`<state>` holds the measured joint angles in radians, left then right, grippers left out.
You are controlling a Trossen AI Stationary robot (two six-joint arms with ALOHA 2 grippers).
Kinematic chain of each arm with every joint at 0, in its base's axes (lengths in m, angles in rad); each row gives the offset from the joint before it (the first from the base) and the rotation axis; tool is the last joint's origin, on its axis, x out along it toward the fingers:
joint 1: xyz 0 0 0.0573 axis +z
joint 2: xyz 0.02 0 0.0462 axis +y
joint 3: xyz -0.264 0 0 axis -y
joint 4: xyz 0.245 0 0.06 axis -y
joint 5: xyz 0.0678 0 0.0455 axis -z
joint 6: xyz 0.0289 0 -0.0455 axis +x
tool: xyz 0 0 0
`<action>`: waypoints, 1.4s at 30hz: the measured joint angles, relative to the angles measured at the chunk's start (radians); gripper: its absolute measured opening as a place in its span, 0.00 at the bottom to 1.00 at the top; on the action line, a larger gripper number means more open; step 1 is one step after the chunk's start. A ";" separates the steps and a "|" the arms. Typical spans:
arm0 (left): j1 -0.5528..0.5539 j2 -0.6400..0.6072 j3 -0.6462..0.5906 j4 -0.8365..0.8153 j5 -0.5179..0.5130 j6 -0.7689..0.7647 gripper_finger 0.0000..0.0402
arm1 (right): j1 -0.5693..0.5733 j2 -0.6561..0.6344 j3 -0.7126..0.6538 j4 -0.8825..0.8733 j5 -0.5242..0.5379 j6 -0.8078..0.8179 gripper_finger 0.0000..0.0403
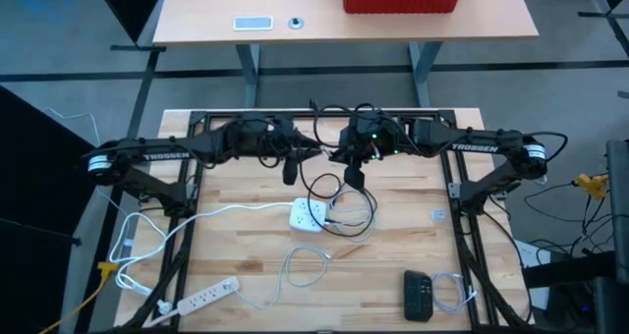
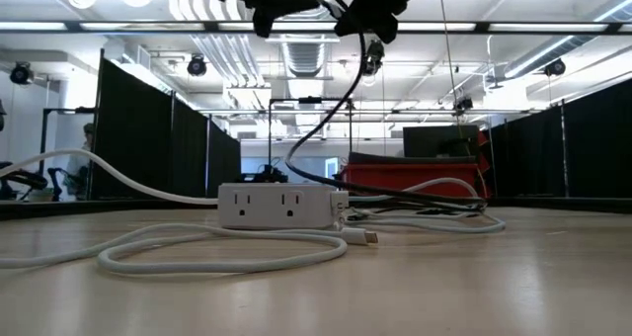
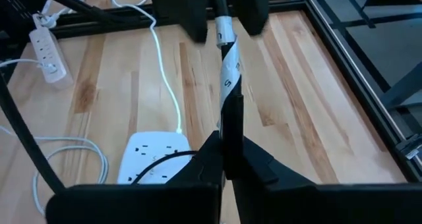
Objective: Insert USB
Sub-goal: Insert the black USB cable into the white charger adapter
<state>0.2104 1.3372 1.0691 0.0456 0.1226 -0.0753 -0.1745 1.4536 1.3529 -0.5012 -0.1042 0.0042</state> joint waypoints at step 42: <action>0.016 -0.009 0.000 0.107 -0.012 -0.161 0.01 | 0.005 -0.083 0.002 -0.117 -0.002 -0.004 0.27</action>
<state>0.2261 1.3286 1.0695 0.1531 0.1105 -0.2366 -0.1699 1.3707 1.3548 -0.6178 -0.1061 0.0002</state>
